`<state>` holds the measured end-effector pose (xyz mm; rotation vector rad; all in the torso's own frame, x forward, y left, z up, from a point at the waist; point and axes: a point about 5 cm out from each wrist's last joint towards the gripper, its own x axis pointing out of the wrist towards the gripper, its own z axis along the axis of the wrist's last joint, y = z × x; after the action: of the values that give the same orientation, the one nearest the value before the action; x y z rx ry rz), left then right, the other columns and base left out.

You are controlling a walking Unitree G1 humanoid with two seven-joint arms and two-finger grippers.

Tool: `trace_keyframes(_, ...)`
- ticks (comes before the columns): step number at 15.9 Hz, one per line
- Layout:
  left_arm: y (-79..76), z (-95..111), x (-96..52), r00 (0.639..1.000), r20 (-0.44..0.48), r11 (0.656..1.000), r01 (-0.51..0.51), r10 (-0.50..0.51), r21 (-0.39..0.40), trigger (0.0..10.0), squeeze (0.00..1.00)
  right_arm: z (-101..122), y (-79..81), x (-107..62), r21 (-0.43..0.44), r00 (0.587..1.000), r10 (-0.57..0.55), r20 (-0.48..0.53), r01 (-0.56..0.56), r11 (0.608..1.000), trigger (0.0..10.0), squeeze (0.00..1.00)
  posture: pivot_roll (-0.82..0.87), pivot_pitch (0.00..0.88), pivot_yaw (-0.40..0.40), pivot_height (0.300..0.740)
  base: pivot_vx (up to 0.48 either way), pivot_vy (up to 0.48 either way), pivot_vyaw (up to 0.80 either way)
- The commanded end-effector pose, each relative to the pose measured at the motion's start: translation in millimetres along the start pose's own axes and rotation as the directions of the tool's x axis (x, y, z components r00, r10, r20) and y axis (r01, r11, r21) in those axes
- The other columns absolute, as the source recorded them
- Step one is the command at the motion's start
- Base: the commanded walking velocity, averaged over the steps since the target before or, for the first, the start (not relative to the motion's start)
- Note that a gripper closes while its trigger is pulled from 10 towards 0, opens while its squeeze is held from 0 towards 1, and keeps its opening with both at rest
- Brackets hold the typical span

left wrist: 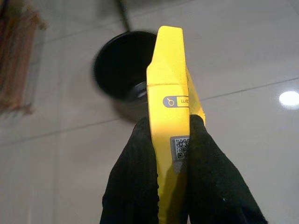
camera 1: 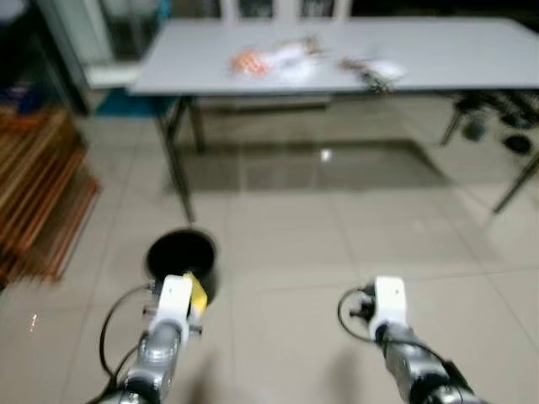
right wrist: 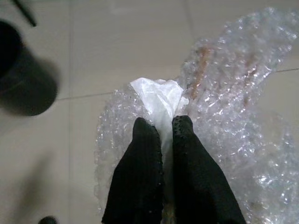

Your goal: Picking trash to rubbish bin

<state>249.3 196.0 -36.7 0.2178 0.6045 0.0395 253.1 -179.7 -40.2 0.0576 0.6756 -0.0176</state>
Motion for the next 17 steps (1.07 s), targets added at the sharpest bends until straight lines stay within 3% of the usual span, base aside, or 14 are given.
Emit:
trace_keyframes(1, 1.7, 0.6, 0.5, 1.0, -0.004, 1.0, -0.005, 0.005, 0.006, 10.0, 0.0, 7.3, 7.0, 2.6, 0.008, 1.0, 0.02, 0.017, -0.02, 1.0, 10.0, 0.0, -0.02, 0.026, 0.015, 0.74, 0.0, 0.42, 0.0)
trace_keyframes(17, 3.8, 4.7, 2.1, 1.0, 0.003, 1.0, -0.015, 0.015, 0.005, 10.0, 0.0, 13.0, 9.9, 4.2, -0.002, 0.999, 0.035, 0.027, -0.035, 0.999, 10.0, 0.0, -0.01, 0.037, 0.009, 0.74, 0.0, 0.394, 0.0)
